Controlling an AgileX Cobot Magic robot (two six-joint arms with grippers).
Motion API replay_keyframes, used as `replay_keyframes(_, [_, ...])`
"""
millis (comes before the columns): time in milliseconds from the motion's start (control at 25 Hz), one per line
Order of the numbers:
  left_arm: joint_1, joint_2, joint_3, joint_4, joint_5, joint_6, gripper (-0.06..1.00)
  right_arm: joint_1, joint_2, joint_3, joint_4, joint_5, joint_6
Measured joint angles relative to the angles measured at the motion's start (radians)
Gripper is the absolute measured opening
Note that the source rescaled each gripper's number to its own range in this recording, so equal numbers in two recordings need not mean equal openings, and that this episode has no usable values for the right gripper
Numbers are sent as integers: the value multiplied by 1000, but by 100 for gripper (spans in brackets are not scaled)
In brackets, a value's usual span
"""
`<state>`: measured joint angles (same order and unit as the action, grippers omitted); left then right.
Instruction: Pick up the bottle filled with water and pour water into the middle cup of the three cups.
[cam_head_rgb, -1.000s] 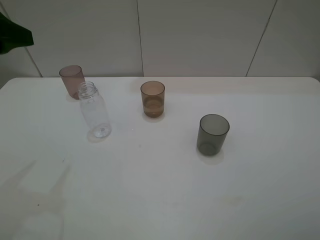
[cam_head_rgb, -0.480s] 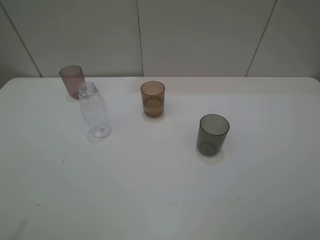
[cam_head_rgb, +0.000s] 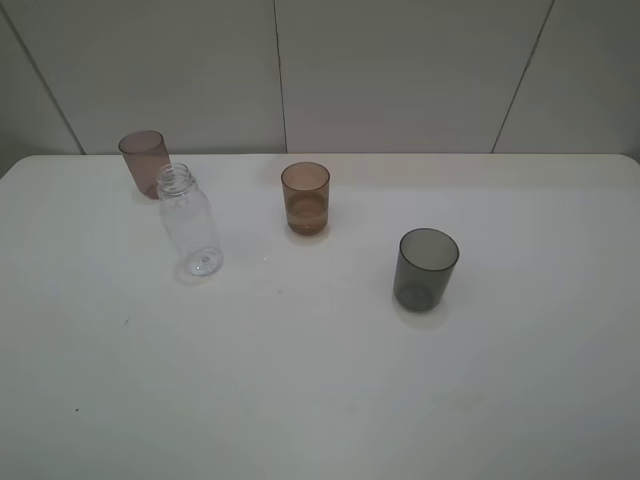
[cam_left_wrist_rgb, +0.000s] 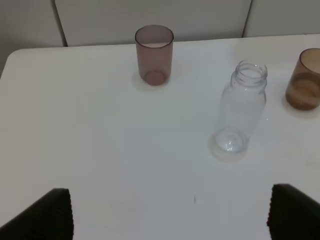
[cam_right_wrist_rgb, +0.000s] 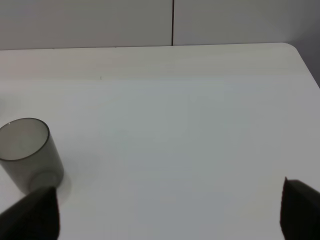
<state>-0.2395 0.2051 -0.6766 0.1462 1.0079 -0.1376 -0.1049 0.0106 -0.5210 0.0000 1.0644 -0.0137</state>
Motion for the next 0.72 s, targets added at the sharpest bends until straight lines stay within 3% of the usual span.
replay_keyframes(320, [0,-154,99,12,13,3,100,0,0,0,0,0,0])
replay_keyframes(720, [0,-211,156,-62,55,3,100,0,0,0,0,0,0])
